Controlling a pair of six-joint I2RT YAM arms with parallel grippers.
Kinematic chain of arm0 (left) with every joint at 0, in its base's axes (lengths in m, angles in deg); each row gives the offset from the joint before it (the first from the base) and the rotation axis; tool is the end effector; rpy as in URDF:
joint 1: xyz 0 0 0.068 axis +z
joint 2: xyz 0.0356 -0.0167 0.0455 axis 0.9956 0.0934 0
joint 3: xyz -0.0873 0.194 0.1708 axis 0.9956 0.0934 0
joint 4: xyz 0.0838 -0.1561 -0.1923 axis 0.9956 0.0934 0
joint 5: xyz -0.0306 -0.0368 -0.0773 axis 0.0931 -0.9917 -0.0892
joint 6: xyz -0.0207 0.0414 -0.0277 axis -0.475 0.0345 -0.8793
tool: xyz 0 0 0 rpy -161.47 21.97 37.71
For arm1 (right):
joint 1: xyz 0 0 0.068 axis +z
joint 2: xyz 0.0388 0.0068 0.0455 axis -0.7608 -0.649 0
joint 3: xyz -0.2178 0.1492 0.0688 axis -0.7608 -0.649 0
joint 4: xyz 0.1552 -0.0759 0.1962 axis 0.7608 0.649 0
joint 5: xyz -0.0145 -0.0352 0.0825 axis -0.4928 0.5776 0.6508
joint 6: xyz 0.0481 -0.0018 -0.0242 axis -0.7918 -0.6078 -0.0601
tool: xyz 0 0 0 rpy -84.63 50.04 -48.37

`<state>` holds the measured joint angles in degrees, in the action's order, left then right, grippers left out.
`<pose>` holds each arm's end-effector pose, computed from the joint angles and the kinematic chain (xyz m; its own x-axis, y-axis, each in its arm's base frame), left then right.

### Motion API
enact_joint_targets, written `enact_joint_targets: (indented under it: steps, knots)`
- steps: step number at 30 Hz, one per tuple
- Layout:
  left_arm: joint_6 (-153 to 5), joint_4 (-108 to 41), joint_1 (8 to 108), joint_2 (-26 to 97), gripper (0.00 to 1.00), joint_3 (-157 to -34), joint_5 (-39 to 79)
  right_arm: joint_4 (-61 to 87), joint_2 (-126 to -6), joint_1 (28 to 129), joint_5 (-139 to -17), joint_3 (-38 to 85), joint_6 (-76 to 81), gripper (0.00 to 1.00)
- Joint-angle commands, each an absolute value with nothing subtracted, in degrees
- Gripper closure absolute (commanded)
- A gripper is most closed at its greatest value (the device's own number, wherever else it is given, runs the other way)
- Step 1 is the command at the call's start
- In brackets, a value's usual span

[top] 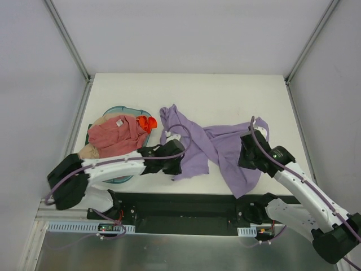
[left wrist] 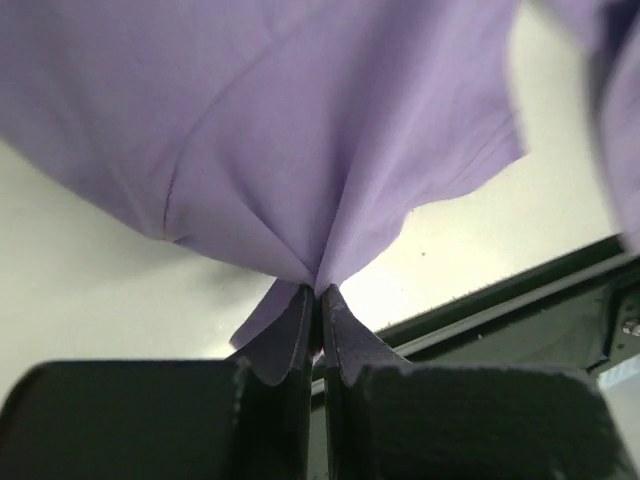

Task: Fold and stack the t-shirts
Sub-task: Flatten out the tshirt

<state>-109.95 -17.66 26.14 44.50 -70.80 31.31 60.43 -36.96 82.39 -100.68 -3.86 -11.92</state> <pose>0.1566 -0.2516 0.1911 -0.8881 0.0430 -0.4575 0.2639 0.8627 -0.4313 0.1502 0.0859 0.2815 -0.7564 -0.0694 -0.6504 -0.1196 0.9923 0.0331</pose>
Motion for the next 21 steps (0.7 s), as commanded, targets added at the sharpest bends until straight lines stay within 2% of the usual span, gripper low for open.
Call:
enact_joint_targets:
  steps: [1,3,6,8,12,15,21]
  knots:
    - [-112.3,-10.42,25.84,27.04,1.0,-66.29,43.82,65.71,-35.61,82.31,-100.23,-10.74,-12.41,0.73]
    - [-112.39,-8.31,26.01,22.02,1.0,-64.96,46.9,64.13,-34.73,82.58,-98.65,-14.34,-13.29,0.69]
    - [-112.3,-7.16,26.1,20.15,1.0,-64.61,48.67,58.69,-33.32,84.24,-91.9,-20.05,-13.73,0.52]
    - [-112.22,-6.98,26.28,21.81,1.0,-65.13,48.23,54.83,-33.67,87.56,-87.85,-22.17,-15.05,0.45]
    - [-111.78,-6.63,26.37,26.29,1.0,-66.98,47.44,54.27,-37.17,97.93,-92.82,-20.17,-17.77,0.35]
    - [-111.42,-6.63,27.24,29.37,1.0,-68.12,47.0,54.98,-42.87,103.39,-96.52,-17.0,-19.62,0.17]
    - [-111.25,-6.63,30.23,30.17,1.0,-67.25,45.86,51.56,-57.29,110.26,-98.55,-13.22,-22.61,0.05]
